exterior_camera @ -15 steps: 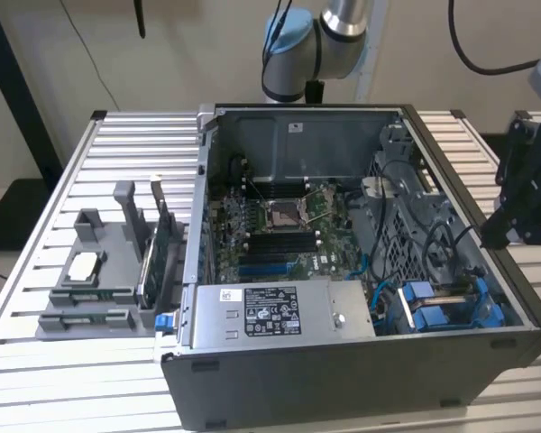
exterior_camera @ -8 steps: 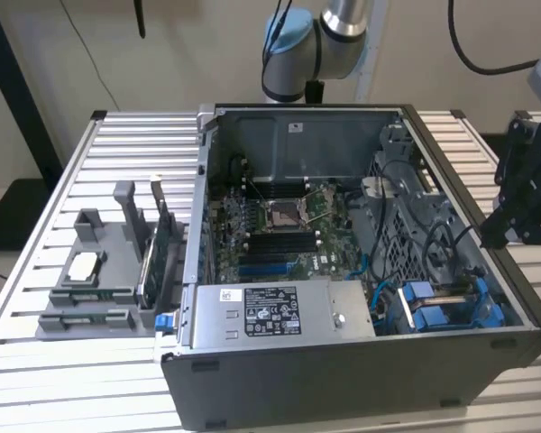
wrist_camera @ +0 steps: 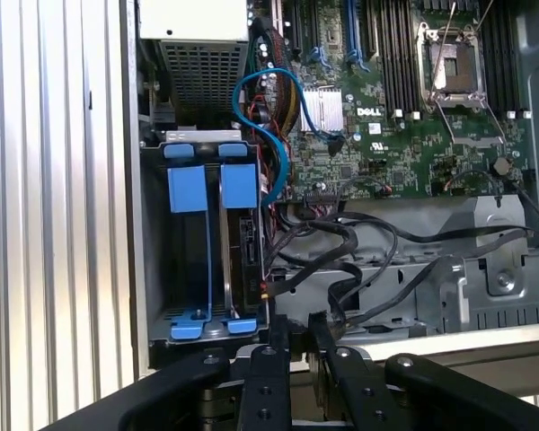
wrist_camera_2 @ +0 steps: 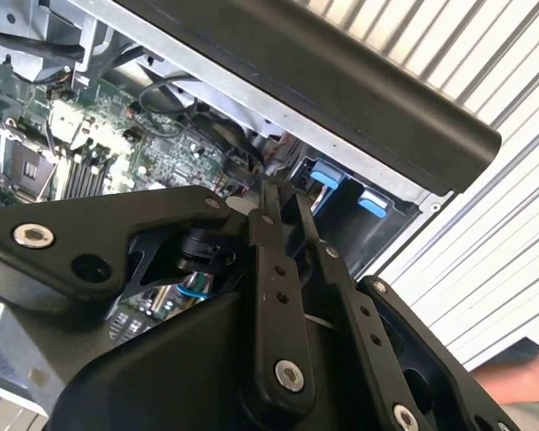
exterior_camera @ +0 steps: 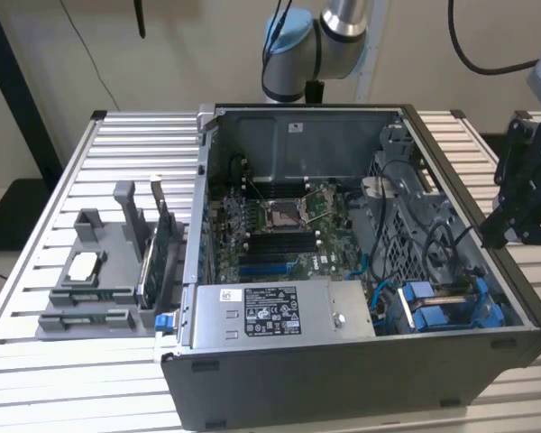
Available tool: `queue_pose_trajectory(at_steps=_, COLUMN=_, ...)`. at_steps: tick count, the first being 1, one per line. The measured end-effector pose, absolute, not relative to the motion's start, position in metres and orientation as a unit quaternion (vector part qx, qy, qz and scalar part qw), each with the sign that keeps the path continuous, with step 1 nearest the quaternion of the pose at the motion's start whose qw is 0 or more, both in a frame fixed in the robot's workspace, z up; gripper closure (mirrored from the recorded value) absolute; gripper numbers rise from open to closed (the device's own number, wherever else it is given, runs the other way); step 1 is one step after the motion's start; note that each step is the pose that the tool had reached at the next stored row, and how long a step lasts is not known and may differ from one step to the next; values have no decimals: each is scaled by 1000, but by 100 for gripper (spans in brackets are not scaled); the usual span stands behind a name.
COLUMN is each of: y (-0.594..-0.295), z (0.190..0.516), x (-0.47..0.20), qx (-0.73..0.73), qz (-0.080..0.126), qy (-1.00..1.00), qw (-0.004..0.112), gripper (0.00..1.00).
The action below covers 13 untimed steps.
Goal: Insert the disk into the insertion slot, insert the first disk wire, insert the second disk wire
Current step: 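Insert the second disk wire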
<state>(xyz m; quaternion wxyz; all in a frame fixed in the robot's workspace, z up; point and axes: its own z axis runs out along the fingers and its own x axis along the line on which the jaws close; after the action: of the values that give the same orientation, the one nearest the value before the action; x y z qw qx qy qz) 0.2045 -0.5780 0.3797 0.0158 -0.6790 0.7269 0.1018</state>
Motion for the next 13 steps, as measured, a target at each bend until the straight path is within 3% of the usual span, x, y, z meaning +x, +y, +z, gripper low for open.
queue_pose_trajectory(at_steps=13, y=-578, z=380, x=204, qx=-679, qz=102, qy=727, qw=16, gripper=84)
